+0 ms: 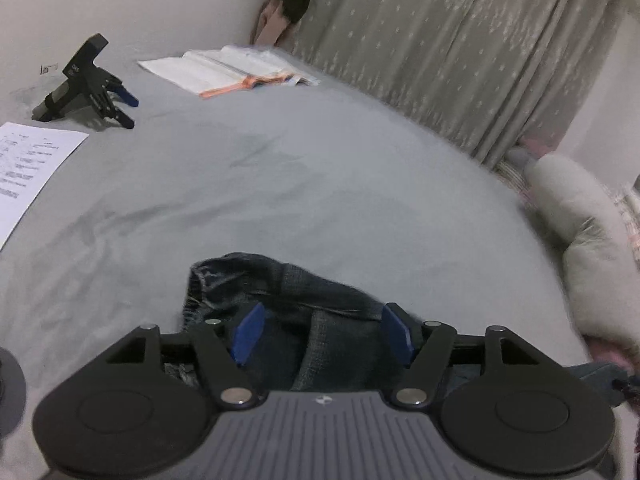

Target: Fold clothes

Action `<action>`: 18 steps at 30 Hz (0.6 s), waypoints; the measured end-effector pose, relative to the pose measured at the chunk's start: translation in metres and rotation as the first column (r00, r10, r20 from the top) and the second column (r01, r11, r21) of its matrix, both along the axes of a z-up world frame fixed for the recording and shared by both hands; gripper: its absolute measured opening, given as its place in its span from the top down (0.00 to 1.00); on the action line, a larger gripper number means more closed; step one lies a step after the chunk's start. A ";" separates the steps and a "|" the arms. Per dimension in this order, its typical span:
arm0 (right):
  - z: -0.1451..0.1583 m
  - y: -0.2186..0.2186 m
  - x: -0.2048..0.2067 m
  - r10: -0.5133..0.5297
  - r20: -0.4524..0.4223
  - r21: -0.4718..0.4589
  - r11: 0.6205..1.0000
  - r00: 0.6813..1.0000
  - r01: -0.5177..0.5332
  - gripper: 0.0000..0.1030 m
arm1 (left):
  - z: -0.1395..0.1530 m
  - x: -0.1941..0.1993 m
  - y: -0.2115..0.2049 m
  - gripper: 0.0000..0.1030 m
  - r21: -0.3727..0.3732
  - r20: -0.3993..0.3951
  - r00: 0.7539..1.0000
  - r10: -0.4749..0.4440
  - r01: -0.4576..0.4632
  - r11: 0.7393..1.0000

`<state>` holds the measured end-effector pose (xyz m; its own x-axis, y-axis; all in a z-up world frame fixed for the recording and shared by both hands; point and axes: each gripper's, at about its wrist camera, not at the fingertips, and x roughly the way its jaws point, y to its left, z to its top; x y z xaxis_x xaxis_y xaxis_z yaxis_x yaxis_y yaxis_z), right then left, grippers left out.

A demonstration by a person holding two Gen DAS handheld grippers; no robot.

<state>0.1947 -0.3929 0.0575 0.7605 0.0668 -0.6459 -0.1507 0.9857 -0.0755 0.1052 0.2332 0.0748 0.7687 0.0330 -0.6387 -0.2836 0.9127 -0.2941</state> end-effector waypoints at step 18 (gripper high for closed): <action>0.186 0.039 -0.171 0.066 0.535 0.066 0.991 0.842 -0.120 0.99 | -0.002 -0.018 0.011 0.93 -0.158 0.181 0.982 -0.058 0.087 0.984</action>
<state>0.0241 -0.3542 0.2436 0.9720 0.1936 -0.1332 -0.2051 0.9755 -0.0791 0.0875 0.2443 0.0729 0.8657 -0.1213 -0.4857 -0.1490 0.8638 -0.4813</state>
